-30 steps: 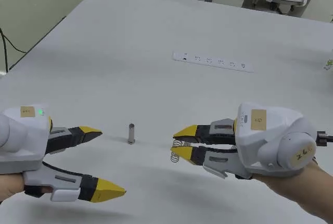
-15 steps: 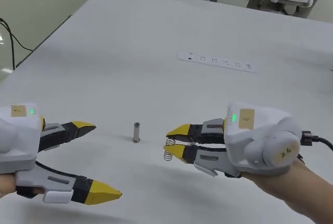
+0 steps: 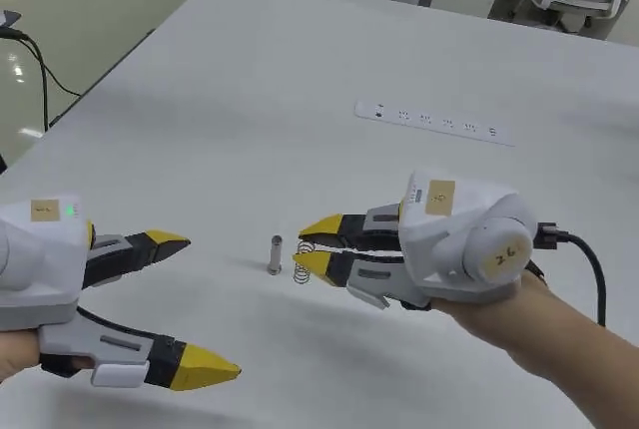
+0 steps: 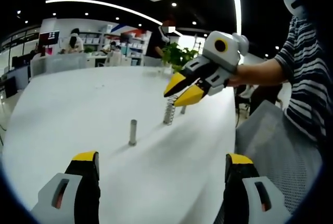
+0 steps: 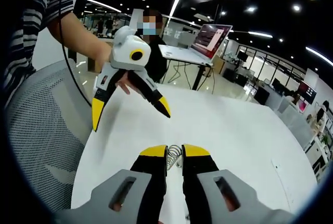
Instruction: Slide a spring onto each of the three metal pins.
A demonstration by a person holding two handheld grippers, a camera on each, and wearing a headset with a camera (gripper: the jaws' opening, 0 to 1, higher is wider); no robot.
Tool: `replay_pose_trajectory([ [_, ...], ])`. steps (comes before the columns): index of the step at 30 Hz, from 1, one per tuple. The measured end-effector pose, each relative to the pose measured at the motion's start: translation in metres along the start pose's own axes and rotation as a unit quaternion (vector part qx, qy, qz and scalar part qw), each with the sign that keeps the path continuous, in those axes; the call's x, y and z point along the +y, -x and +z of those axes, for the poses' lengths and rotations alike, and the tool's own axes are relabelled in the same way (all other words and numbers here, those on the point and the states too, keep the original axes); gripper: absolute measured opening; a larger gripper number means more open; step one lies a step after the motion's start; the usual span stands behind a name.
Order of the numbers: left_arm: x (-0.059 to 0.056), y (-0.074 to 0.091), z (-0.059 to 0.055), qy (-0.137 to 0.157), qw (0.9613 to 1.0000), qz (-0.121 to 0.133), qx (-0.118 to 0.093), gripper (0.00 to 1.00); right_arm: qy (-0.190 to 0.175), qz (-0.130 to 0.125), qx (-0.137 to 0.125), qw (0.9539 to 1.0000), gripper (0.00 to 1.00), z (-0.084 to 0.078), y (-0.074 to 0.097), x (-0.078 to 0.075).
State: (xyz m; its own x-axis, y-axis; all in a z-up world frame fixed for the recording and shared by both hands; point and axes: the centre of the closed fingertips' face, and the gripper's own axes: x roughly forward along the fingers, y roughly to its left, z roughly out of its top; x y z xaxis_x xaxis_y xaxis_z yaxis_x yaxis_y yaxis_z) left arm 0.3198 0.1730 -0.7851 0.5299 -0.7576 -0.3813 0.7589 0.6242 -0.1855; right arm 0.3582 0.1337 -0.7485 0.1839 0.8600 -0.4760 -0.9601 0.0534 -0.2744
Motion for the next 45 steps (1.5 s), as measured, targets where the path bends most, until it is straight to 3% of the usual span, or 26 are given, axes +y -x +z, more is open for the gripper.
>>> replay_pose_trajectory([
  [21, 0.003, 0.006, -0.001, 0.001, 1.0000, 0.006, -0.002, 0.97, -0.005, -0.005, 0.005, 1.0000, 0.07, 0.000, -0.026, -0.018],
  [36, 0.006, 0.010, -0.004, 0.005, 0.9999, 0.010, 0.000, 0.96, -0.024, -0.031, -0.008, 0.9992, 0.07, 0.008, -0.032, -0.041],
  [45, 0.007, 0.011, -0.001, 0.006, 0.9999, 0.010, -0.004, 0.95, -0.031, -0.034, -0.006, 0.9989, 0.07, 0.005, -0.036, -0.043],
])
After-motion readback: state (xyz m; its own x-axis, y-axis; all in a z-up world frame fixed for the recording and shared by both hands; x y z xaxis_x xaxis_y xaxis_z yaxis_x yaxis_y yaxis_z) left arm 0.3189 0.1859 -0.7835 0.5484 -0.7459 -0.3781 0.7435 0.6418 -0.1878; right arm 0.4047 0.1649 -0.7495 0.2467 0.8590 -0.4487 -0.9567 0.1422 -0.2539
